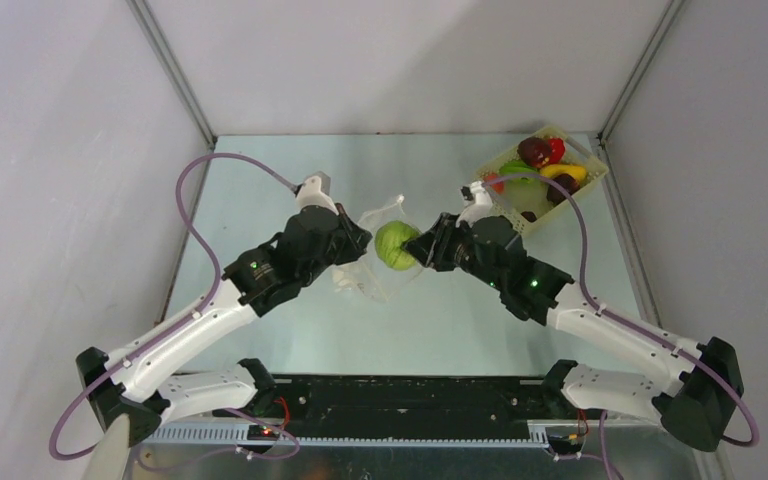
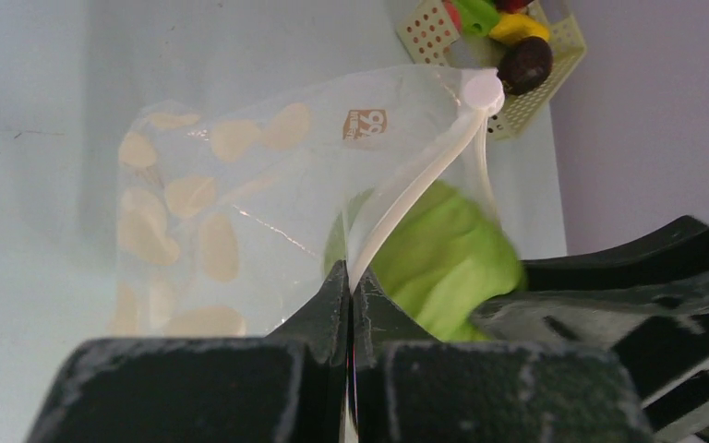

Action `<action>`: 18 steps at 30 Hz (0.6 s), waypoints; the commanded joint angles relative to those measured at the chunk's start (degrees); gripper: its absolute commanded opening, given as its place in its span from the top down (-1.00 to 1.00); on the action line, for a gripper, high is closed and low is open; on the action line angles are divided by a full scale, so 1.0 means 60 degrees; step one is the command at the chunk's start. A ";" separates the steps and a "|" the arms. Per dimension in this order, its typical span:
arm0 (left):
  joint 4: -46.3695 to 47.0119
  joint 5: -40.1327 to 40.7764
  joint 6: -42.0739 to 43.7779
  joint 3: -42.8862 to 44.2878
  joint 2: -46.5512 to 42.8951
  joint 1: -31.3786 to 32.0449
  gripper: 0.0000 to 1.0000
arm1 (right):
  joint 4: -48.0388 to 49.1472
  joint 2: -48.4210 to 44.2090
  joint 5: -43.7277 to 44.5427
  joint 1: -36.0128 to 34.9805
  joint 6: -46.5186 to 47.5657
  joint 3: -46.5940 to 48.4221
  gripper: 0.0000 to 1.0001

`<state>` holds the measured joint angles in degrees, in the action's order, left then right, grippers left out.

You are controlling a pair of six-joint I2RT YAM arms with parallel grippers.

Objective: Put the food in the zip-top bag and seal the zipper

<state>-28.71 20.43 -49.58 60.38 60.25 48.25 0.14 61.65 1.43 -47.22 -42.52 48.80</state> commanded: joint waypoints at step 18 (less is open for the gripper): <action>0.0835 -0.0715 0.0068 0.0178 0.0197 0.0042 1.00 | -0.2632 0.1119 0.2733 -0.1663 0.2757 0.2412 -0.43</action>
<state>-26.30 17.23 -49.52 60.38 62.22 48.25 -15.97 68.38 14.70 -56.73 -26.83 60.07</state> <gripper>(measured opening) 0.008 0.684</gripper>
